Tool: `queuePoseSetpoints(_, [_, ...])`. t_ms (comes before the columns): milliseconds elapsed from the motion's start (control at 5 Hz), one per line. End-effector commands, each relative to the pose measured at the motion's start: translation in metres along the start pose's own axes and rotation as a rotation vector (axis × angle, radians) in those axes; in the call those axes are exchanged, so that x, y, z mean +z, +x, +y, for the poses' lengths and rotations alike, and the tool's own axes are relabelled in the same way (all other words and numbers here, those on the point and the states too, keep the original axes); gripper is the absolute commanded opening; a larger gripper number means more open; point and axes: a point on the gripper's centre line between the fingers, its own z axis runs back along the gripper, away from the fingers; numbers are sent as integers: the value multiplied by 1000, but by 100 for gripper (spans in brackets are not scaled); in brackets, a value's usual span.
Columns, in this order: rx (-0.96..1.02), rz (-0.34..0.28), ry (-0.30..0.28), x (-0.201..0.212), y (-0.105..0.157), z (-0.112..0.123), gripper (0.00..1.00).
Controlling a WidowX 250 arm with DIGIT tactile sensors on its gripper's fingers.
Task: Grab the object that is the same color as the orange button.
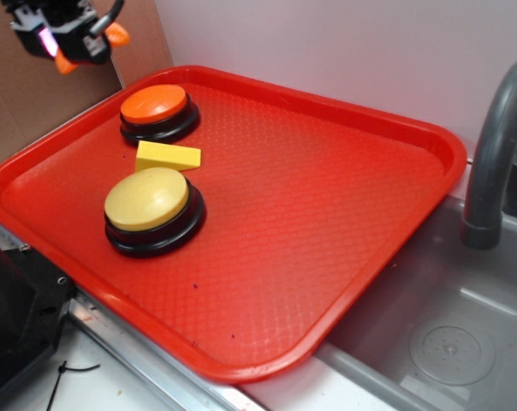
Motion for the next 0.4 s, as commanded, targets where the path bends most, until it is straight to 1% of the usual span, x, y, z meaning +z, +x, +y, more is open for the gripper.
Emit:
queuePoseSetpoints(0, [-38, -38, 9, 16, 35, -26, 0])
queuePoseSetpoints(200, [-23, 48, -22, 7, 33, -4, 3])
